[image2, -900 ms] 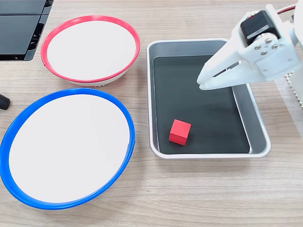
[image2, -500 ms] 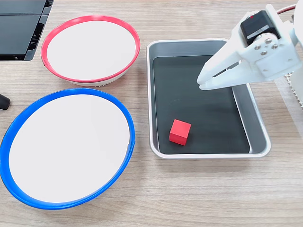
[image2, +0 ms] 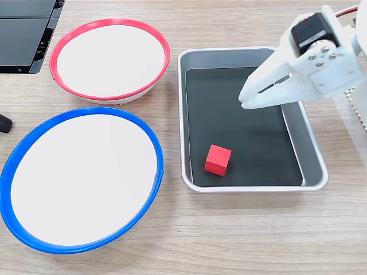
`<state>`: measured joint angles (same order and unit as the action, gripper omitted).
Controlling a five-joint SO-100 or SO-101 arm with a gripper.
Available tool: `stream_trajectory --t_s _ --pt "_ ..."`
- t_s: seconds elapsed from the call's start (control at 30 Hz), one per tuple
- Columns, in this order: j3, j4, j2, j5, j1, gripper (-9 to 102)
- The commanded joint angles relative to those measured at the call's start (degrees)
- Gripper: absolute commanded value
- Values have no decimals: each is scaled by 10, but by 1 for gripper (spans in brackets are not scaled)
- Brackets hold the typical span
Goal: Move a red block from tray to red dish
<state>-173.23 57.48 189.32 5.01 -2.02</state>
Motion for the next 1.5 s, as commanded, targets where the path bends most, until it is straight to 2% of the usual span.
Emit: stream_trajectory --t_s 0.0,0.27,0.33,0.37,0.43,0.5,0.63,0.8,1.0,1.2,1.47 --pt "0 -4 14 -4 4 0" --pt "0 -3 14 -4 4 0" --pt "9 18 10 -11 0 0" --pt "19 12 -15 11 -8 0" --pt "62 4 -83 -15 -11 0" --pt "134 4 -172 -83 -20 2" --pt "352 53 -401 -354 -32 0" --pt "563 166 -583 -572 -33 0" --pt "732 214 -762 -817 15 3" --pt "805 239 -903 -997 66 14" --pt "783 254 -983 -1210 113 24"
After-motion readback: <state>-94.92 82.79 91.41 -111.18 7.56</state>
